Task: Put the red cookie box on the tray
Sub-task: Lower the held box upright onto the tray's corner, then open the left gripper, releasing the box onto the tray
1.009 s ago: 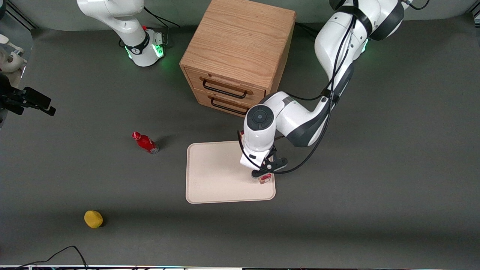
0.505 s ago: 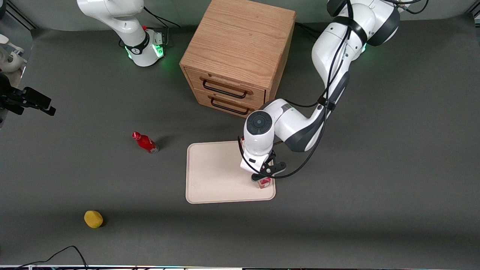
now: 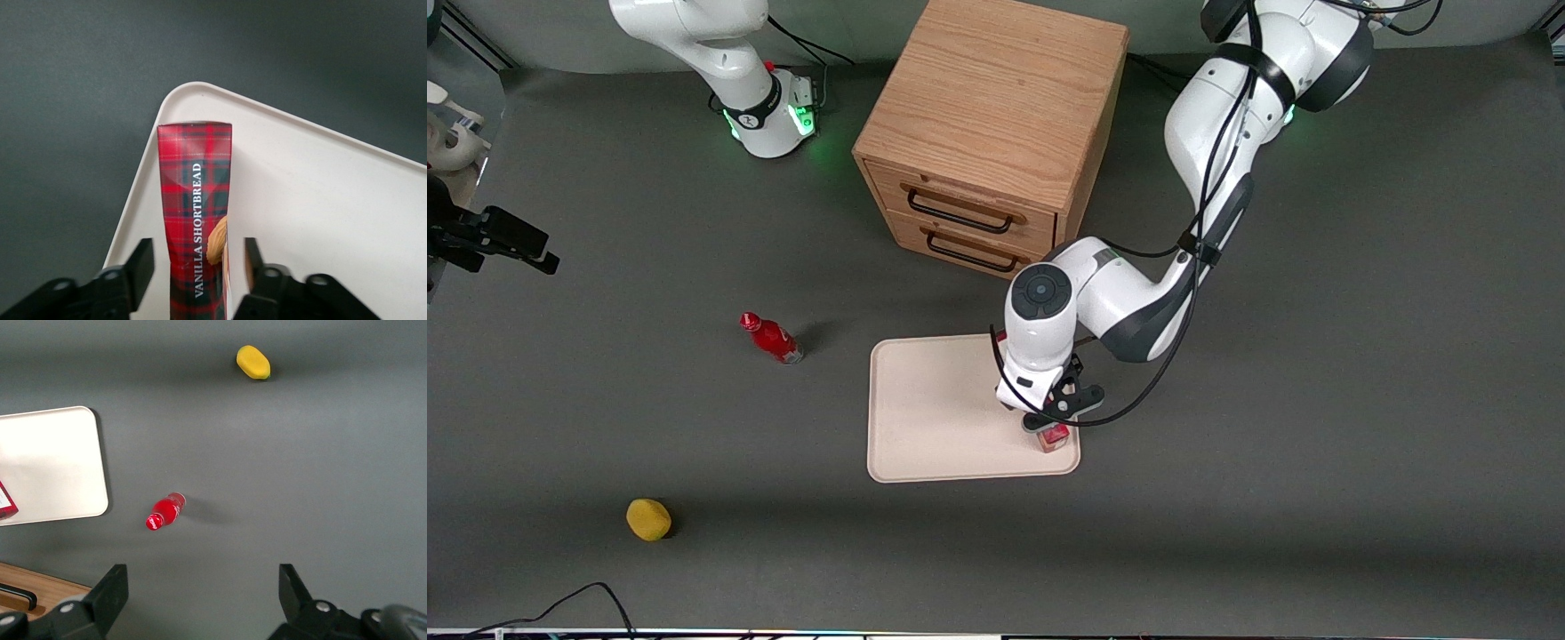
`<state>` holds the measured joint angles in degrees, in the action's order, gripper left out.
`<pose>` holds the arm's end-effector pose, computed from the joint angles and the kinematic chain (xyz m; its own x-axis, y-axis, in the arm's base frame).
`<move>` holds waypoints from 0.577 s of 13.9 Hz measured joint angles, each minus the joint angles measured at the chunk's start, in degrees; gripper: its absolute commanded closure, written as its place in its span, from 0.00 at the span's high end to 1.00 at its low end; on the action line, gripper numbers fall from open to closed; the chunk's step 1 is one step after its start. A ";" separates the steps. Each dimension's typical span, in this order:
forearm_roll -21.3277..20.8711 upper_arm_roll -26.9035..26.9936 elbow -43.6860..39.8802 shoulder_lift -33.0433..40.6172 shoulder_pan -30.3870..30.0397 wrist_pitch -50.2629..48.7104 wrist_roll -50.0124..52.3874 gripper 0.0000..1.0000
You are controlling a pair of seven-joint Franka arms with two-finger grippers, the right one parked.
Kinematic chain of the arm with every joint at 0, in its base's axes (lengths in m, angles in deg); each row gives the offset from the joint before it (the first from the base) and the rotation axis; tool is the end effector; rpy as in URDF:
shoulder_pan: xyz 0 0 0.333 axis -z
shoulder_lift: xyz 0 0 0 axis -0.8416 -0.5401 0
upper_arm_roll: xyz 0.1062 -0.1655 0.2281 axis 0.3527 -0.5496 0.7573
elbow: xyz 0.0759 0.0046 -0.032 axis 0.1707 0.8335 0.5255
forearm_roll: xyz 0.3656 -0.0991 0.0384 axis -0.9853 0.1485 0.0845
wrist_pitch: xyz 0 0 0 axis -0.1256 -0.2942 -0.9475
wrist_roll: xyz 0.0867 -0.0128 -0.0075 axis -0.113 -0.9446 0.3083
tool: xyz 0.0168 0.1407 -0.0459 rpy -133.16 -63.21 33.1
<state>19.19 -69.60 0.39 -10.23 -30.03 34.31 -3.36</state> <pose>0.5978 -0.4570 0.2178 0.9057 0.4028 0.1321 0.3979 -0.9153 0.0629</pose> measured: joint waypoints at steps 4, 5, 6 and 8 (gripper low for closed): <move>-0.02 -0.06 -0.83 0.71 -0.32 -1.92 0.14 1.00; -0.02 -0.36 -1.16 1.52 -0.68 -4.52 -0.05 1.00; 0.19 -1.33 -1.57 2.60 -1.57 -7.74 -0.95 1.00; 2.53 -4.59 -2.18 5.76 -5.24 -14.11 -5.84 1.00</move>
<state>21.72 -74.18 -1.79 -4.47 -35.27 20.20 -9.19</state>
